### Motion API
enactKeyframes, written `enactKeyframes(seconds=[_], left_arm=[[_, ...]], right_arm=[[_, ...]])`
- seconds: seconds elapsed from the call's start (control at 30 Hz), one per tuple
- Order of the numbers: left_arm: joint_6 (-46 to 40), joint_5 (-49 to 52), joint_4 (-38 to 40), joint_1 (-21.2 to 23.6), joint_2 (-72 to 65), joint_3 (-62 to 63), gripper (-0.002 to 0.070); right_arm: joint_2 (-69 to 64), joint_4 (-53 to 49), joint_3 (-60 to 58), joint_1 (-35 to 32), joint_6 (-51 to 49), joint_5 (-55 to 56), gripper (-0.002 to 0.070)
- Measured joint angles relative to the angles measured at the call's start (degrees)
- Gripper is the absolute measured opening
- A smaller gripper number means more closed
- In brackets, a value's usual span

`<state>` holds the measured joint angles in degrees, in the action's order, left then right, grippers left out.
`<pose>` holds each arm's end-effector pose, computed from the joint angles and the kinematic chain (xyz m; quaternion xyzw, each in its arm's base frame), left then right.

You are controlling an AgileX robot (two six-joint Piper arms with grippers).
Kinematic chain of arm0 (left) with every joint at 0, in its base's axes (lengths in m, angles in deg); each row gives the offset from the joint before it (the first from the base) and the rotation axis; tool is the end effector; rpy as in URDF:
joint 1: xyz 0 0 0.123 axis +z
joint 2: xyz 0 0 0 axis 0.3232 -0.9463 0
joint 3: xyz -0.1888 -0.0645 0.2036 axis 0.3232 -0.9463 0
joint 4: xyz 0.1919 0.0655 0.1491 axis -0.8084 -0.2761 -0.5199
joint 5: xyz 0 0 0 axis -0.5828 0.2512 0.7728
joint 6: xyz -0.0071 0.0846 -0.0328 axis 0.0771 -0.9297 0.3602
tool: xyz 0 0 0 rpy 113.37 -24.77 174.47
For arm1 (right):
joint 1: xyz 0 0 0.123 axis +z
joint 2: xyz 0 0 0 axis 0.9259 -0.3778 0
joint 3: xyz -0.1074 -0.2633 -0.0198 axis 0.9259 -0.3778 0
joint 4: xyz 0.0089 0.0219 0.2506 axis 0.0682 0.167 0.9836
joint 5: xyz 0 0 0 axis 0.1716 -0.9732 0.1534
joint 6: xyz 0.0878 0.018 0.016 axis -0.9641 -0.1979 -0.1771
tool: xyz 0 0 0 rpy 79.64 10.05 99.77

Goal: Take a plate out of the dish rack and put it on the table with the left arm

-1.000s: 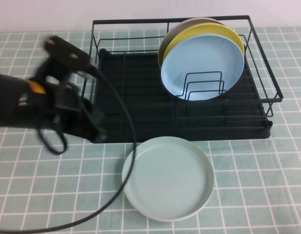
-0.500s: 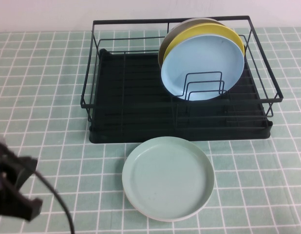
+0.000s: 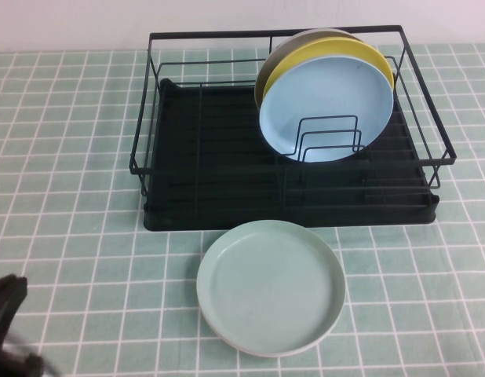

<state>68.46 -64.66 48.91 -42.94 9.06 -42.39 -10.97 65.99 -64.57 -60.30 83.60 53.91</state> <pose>0.0987 -0.0326 0.2660 0.1956 0.8247 -0.0311 0.5297 0.0520 0.0112 0.1722 0.0203 0.7983 0.1225 0.5893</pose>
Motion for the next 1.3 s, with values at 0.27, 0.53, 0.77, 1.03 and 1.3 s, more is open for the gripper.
enactKeyframes(seconds=[0.27, 0.53, 0.77, 1.03, 1.3], left_arm=[[-4.17, -12.92, 10.36, 9.51, 21.39, -18.65, -0.0001], [-9.83, -9.51, 14.2, 15.86, 29.25, -23.1, -0.0001], [-10.03, -5.26, 14.37, 16.03, 29.25, -23.1, -0.0001], [-10.14, -5.21, 14.37, 16.03, 29.25, -23.1, -0.0001], [-10.14, -5.21, 14.37, 16.03, 29.25, -23.1, -0.0001]], right_arm=[[0.0, 0.0, 0.0, 0.0, 0.0, 0.0, -0.0018], [0.0, 0.0, 0.0, 0.0, 0.0, -0.1, -0.0018], [0.0, 0.0, 0.0, 0.0, 0.0, -0.1, -0.0018], [0.0, 0.1, 0.0, 0.0, 0.0, -0.1, -0.0018], [0.0, 0.1, 0.0, 0.0, 0.0, -0.1, -0.0018]])
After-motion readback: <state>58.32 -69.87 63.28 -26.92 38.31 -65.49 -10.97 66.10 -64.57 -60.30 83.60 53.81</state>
